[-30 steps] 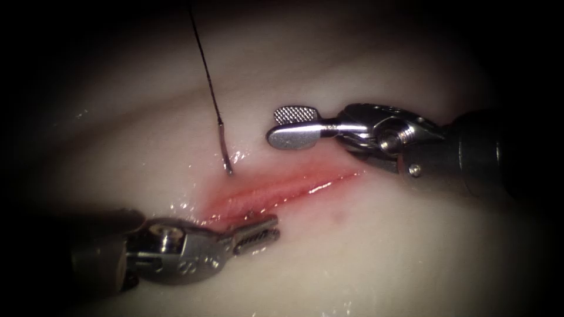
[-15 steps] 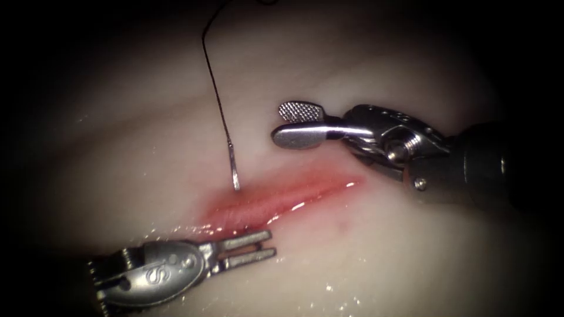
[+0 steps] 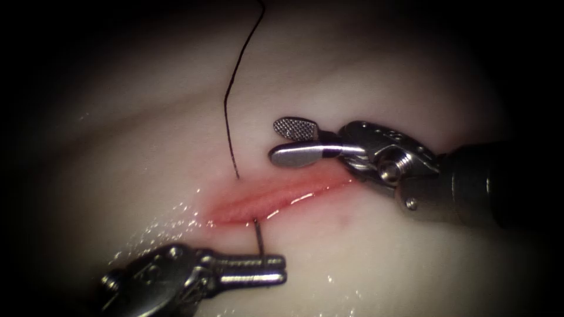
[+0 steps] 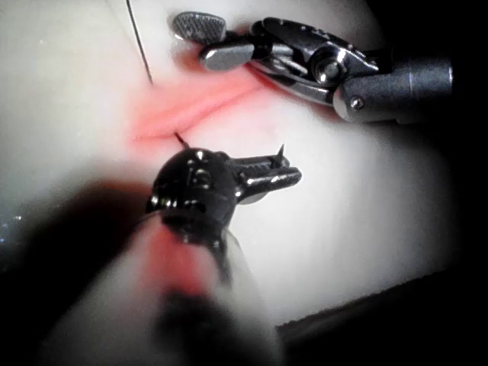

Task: Wound Closure
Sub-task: Pull the needle through the tissue by grabbing the needle with the left tool.

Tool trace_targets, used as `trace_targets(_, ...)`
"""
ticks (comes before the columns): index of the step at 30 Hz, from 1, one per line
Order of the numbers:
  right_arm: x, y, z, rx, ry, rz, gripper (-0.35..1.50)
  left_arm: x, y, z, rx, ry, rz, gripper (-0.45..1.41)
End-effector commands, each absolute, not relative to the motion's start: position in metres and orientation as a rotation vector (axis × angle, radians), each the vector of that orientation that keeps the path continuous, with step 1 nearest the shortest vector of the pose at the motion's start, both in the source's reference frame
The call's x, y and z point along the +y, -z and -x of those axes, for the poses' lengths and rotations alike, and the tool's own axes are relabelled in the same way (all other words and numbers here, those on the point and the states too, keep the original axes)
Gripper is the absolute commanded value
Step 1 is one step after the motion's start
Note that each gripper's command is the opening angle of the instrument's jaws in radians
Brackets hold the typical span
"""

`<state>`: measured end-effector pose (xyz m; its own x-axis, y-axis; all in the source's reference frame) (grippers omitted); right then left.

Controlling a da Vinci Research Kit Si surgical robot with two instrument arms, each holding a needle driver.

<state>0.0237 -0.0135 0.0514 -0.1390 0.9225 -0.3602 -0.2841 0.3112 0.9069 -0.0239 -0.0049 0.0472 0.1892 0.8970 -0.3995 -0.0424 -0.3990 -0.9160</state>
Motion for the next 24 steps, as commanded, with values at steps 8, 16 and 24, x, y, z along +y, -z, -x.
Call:
trace_targets(8,-0.0138,-0.0511,-0.0243,1.246,-0.949,-0.525,-0.35,-0.0041,-0.0455,0.0235,-0.884,-1.226,1.656,-0.45)
trace_targets(16,-0.0122,-0.0494,-0.0235,1.213,-0.912,-0.509,-0.35,-0.0025,-0.044,0.0223,-0.655,-1.403,1.822,-0.45)
trace_targets(24,-0.0116,-0.049,-0.0235,1.244,-0.784,-0.518,-0.35,0.0003,-0.0398,0.0224,-0.319,-1.664,1.988,-0.45)
